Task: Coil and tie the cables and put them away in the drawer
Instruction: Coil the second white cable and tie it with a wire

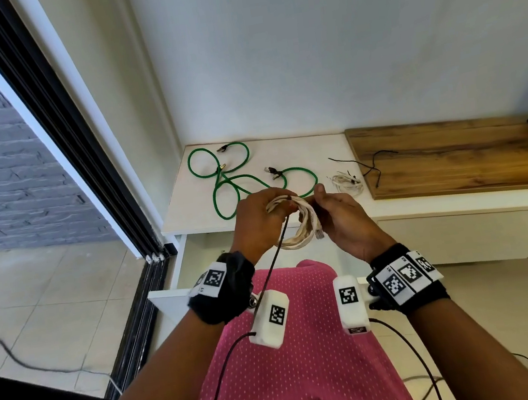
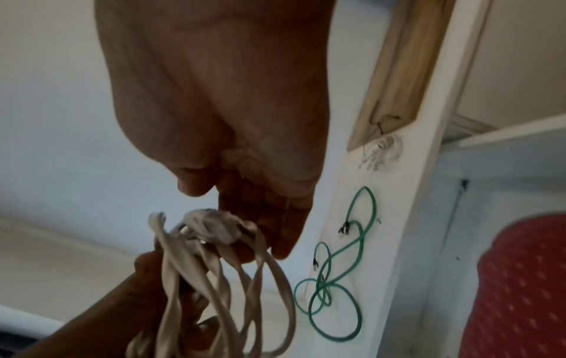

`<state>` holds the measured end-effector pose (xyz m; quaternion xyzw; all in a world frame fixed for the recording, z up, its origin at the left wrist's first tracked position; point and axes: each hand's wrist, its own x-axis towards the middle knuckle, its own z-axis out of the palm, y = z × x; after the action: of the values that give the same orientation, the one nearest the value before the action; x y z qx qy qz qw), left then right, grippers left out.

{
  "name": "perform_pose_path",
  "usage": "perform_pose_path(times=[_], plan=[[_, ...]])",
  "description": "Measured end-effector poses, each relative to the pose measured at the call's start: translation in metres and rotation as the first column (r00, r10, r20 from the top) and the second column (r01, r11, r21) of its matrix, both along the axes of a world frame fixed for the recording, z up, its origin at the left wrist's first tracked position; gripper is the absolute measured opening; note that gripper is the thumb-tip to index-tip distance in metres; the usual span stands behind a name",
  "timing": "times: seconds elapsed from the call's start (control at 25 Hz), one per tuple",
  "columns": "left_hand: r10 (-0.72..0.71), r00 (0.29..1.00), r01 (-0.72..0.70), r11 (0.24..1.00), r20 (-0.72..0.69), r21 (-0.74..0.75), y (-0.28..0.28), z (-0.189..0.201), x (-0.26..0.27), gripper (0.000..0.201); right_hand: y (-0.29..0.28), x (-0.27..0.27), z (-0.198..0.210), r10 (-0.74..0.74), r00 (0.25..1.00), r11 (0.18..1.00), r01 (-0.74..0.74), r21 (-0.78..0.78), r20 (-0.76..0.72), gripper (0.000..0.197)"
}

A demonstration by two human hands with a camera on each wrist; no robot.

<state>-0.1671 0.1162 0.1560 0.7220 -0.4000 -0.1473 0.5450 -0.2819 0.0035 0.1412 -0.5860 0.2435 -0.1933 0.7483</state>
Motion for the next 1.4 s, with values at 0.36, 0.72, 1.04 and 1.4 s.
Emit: perform_pose_path(times=[0.36, 0.72, 1.04, 1.4], plan=[[-0.037, 0.997, 0.043, 0.996, 0.073, -0.081, -0.003, -0.004, 0.001, 0.022, 0.004, -0.003, 0.006, -0.027, 1.0, 0.876, 0.017, 0.482, 0.013, 0.031], [-0.128, 0.988, 0.121, 0.989, -0.088, -0.081, 0.004, -0.009, -0.005, 0.031, -0.003, 0.001, 0.007, -0.277, 0.944, 0.914, 0.316, 0.254, -0.178, 0.013], [-0.092, 0.972, 0.071, 0.992, -0.216, -0.102, 0.002, -0.008, -0.012, 0.014, 0.003, 0.001, 0.025, -0.351, 0.936, 0.89, 0.341, -0.303, 0.02, 0.017], [0.04, 0.97, -0.05, 0.998, -0.241, -0.033, -0.001, -0.018, -0.015, 0.017, 0.016, -0.005, 0.015, -0.282, 0.958, 0.797, 0.263, -0.543, 0.051, 0.02]])
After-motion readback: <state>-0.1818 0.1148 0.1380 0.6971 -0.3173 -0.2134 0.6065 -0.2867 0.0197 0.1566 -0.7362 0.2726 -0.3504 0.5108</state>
